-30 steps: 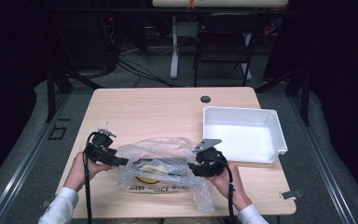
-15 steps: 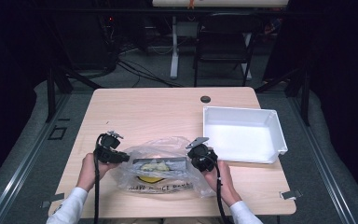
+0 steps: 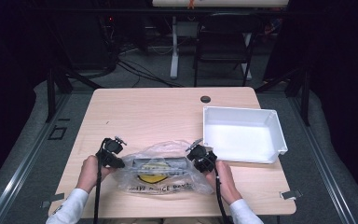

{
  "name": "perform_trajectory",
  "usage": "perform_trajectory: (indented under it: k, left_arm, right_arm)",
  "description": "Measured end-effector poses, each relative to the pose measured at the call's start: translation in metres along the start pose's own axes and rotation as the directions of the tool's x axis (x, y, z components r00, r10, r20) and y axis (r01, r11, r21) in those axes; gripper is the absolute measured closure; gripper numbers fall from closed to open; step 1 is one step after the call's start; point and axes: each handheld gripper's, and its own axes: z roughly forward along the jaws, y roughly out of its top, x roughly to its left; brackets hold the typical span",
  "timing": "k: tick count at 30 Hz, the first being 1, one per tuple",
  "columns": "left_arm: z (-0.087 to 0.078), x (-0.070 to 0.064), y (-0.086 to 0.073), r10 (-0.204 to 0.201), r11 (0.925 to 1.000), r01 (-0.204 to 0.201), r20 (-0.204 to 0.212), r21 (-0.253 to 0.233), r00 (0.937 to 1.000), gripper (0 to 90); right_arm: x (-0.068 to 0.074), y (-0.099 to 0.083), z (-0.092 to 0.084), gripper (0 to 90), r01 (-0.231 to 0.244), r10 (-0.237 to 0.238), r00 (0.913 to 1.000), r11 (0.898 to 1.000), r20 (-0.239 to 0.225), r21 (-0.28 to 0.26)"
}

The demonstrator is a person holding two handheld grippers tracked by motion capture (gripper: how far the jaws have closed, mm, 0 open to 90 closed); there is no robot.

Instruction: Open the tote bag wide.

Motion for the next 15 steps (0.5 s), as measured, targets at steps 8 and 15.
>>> perform_trajectory:
  k: [8,15]
  left_arm:
    - [-0.0009,-0.0017,-0.0012,0.043,0.9985,-0.041,-0.071,0.036,0.9966,89.2]
    - [-0.0015,0.0015,-0.0034,0.049,0.9973,-0.043,-0.101,0.059,0.9937,89.3]
  right_arm:
    - [-0.0022,-0.0029,-0.0019,90.0,0.022,-0.024,0.9976,0.999,0.065,0.039]
    - [0.0005,-0.0033,0.0023,90.0,0.046,-0.054,0.9902,0.997,0.129,0.065]
